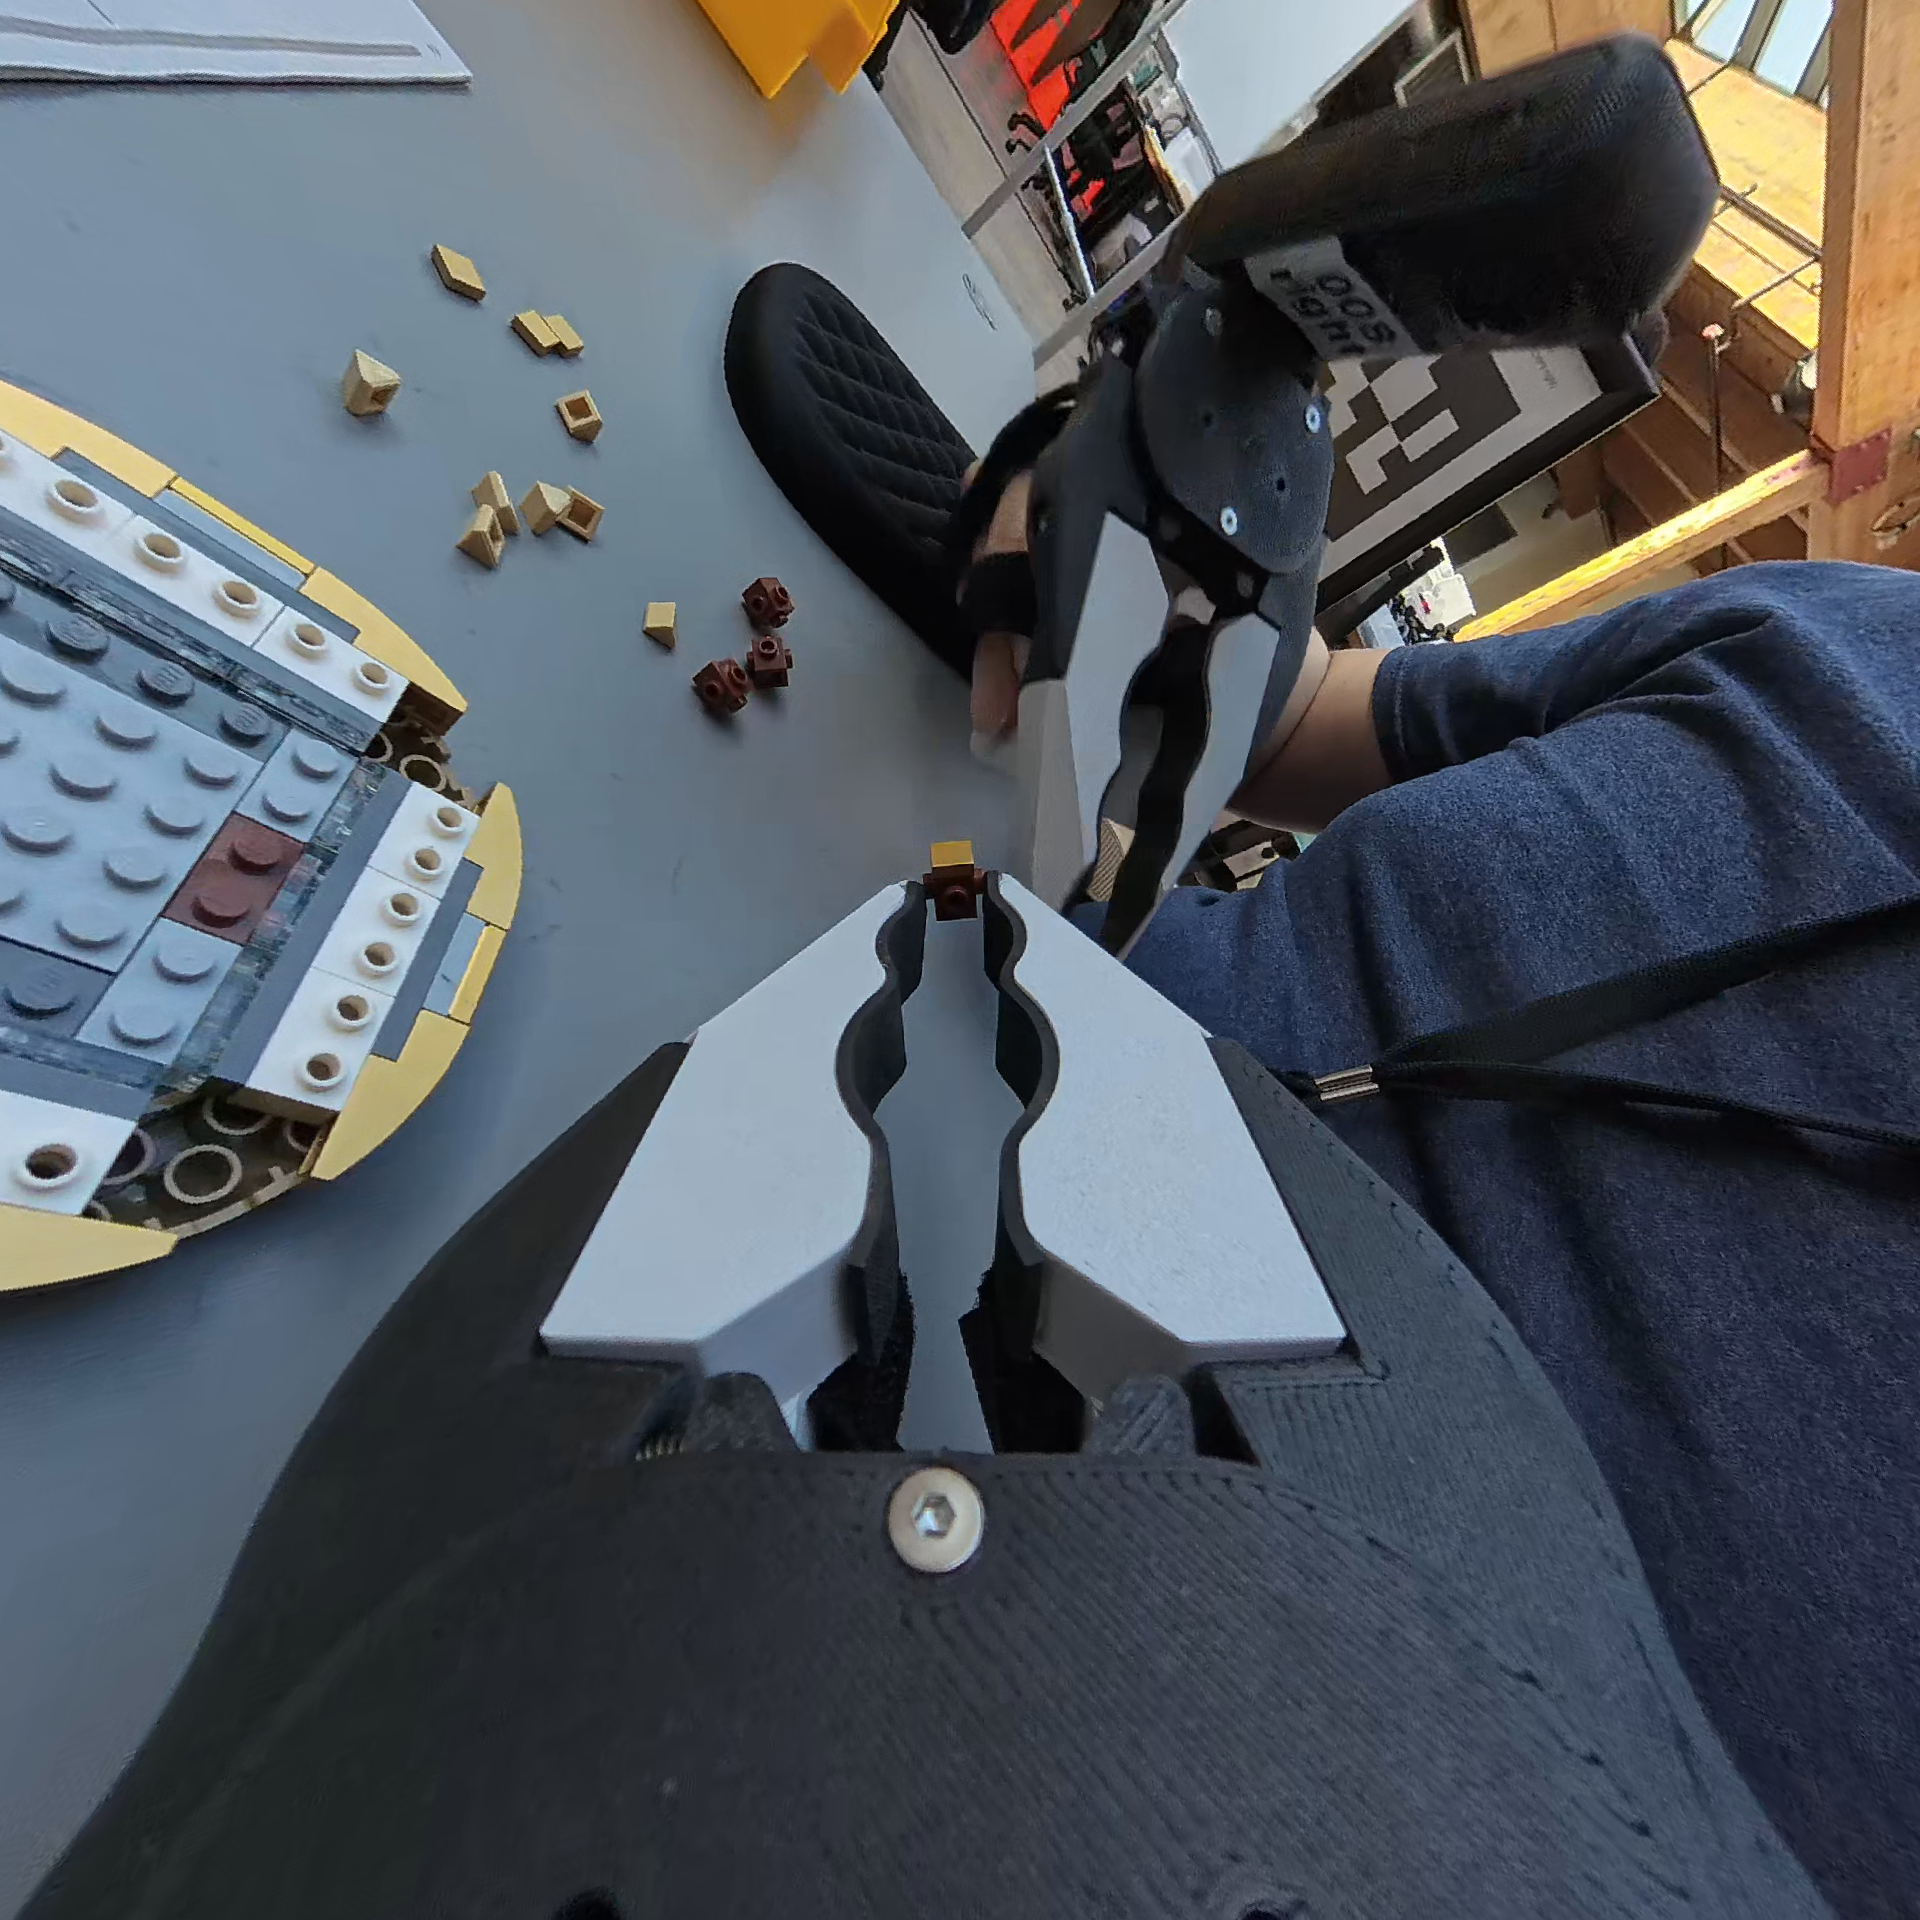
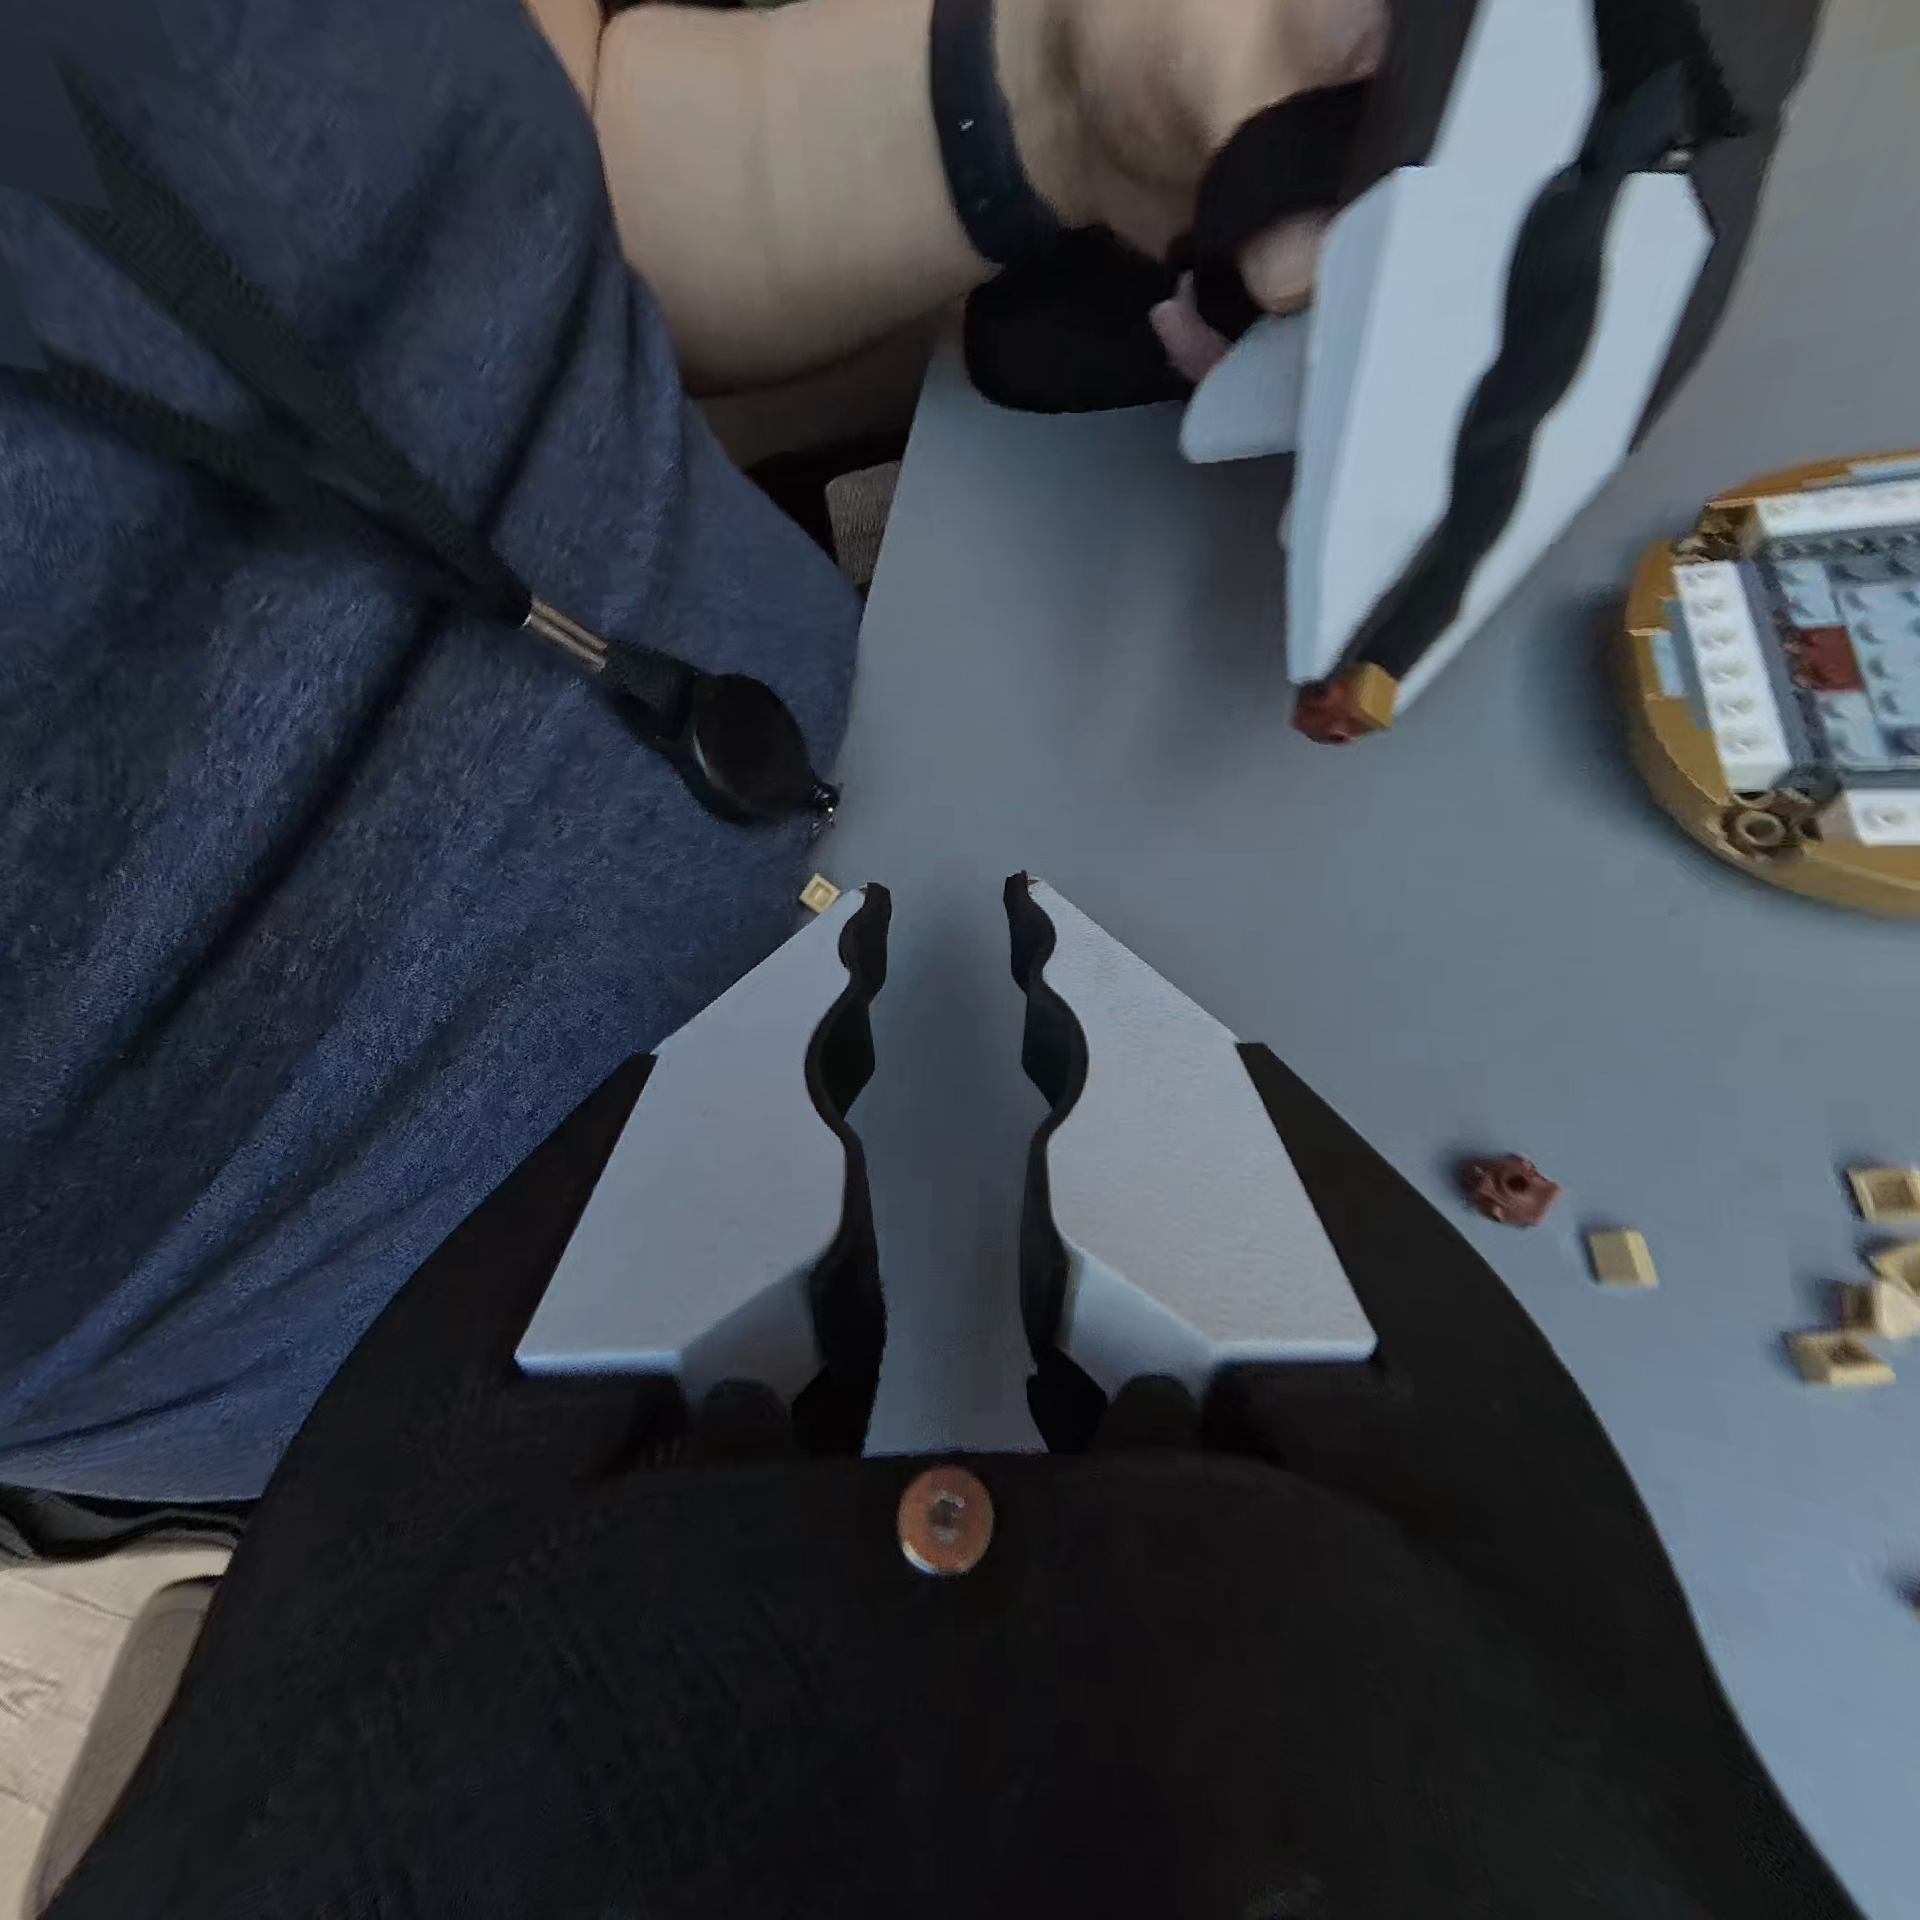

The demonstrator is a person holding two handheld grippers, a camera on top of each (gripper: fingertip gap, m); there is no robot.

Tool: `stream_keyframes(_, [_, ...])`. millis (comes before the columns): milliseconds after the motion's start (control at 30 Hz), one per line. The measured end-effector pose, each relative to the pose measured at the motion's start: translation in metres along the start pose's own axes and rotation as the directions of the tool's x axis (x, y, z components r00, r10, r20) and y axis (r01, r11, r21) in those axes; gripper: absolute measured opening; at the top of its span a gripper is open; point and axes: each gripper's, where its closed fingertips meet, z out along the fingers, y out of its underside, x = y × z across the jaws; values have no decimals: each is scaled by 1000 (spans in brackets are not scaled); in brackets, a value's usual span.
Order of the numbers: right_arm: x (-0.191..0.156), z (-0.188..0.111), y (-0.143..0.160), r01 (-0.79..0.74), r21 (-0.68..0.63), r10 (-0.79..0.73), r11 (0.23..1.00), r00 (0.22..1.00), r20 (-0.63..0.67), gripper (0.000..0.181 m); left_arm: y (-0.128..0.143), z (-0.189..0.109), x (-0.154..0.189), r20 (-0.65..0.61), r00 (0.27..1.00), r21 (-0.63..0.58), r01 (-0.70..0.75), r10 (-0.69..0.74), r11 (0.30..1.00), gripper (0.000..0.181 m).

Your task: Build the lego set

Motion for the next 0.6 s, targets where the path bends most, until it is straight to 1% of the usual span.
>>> stream_keyframes(100, [-21,20,9,170,-89,-167,981,985,36,24,2,2,6,-7,1000,-4,-13,13,1000,9])
stream_keyframes(167, [-30,31,14,245,-114,-239,963,969,65,25,4,3,10,-12,1000,-11,-22,22,1000,9])
stream_keyframes(233, [-33,38,17,267,-139,-256,954,962,93,25,6,4,15,-14,999,-14,-31,30,999,9])
stream_keyframes(467, [-35,47,25,321,-192,-292,928,942,165,21,14,1,28,-7,999,-14,-53,53,998,9])
stream_keyframes(567, [-35,52,25,305,-186,-275,934,946,169,9,14,-3,29,0,999,-3,-54,54,999,9])
stream_keyframes(600, [-35,52,26,285,-191,-253,939,952,174,9,14,-4,30,0,999,2,-54,54,999,9])
